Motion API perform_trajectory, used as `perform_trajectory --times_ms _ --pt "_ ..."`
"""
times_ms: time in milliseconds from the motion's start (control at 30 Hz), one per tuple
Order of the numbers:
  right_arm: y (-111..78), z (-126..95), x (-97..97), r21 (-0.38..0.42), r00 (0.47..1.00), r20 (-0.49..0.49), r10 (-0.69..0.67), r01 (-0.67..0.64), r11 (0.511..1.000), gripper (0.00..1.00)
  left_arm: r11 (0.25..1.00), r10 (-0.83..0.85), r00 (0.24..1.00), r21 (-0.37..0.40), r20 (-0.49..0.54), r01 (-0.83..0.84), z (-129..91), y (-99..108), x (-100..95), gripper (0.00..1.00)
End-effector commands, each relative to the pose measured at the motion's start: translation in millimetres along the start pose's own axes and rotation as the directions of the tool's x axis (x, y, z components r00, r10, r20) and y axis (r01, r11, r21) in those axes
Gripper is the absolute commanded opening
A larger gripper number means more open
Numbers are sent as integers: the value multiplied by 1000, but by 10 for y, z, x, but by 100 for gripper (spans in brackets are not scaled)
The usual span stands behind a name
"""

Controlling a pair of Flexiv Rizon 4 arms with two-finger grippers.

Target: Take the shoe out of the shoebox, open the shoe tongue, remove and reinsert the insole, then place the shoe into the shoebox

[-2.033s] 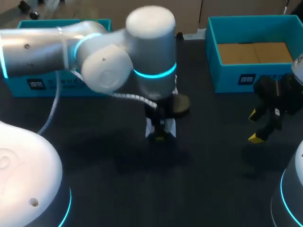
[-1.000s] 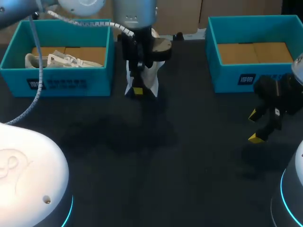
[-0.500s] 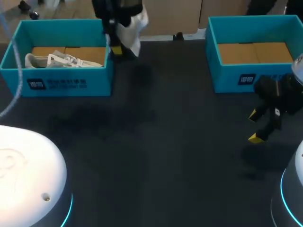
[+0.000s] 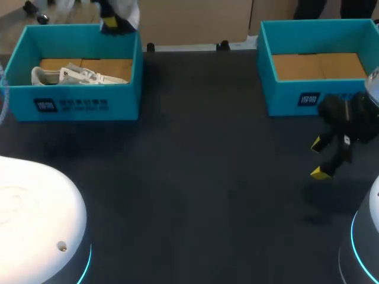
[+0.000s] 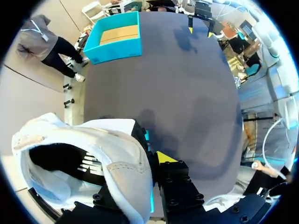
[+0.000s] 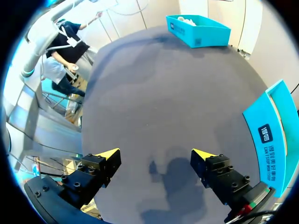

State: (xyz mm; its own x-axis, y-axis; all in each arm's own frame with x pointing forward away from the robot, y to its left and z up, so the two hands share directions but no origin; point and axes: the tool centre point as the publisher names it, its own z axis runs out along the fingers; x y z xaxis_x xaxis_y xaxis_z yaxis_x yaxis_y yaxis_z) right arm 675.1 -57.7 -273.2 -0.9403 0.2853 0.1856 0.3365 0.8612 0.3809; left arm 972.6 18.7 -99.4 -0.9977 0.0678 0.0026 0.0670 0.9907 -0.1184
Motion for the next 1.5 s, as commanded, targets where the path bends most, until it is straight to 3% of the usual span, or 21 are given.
perform_trajectory --times_ms 33,333,467,600,633,667,800,967,1067,1100,1167,1500 --pt "-3 7 5 2 1000 2 0 0 1000 100 1000 3 1000 13 0 -3 -4 40 -10 0" --pt "-3 7 5 2 1000 2 0 0 1000 100 1000 3 1000 13 0 -3 -4 40 -10 0" --pt "-3 7 5 2 1000 2 0 0 1000 100 994 -106 993 14 -44 107 80 605 -415 0" --pt "-3 7 5 2 1000 2 0 0 1000 100 991 -129 992 24 -15 129 45 1197 -831 0" --pt "-3 7 5 2 1000 2 0 0 1000 100 989 -145 989 -16 17 145 47 1306 -914 0" --pt "-3 7 5 2 1000 2 0 0 1000 100 993 -121 993 6 1 121 43 1415 -992 0" --pt "-3 7 5 2 1000 2 0 0 1000 100 997 -69 998 -20 12 69 51 1702 -1188 0" --pt "-3 7 5 2 1000 2 0 0 1000 100 990 136 991 30 -23 -135 84 1922 -1233 0" --pt "-3 7 5 2 1000 2 0 0 1000 100 919 395 918 9 -34 -395 118 2027 -1155 0" --pt "-3 7 5 2 1000 2 0 0 1000 100 865 498 867 -50 -26 -498 114 2062 -1094 0" --pt "-3 7 5 2 1000 2 0 0 1000 100 746 627 769 -188 -122 -638 124 2171 -1030 0" --pt "-3 7 5 2 1000 2 0 0 1000 100 746 627 769 -188 -122 -638 124 2171 -1030 0"
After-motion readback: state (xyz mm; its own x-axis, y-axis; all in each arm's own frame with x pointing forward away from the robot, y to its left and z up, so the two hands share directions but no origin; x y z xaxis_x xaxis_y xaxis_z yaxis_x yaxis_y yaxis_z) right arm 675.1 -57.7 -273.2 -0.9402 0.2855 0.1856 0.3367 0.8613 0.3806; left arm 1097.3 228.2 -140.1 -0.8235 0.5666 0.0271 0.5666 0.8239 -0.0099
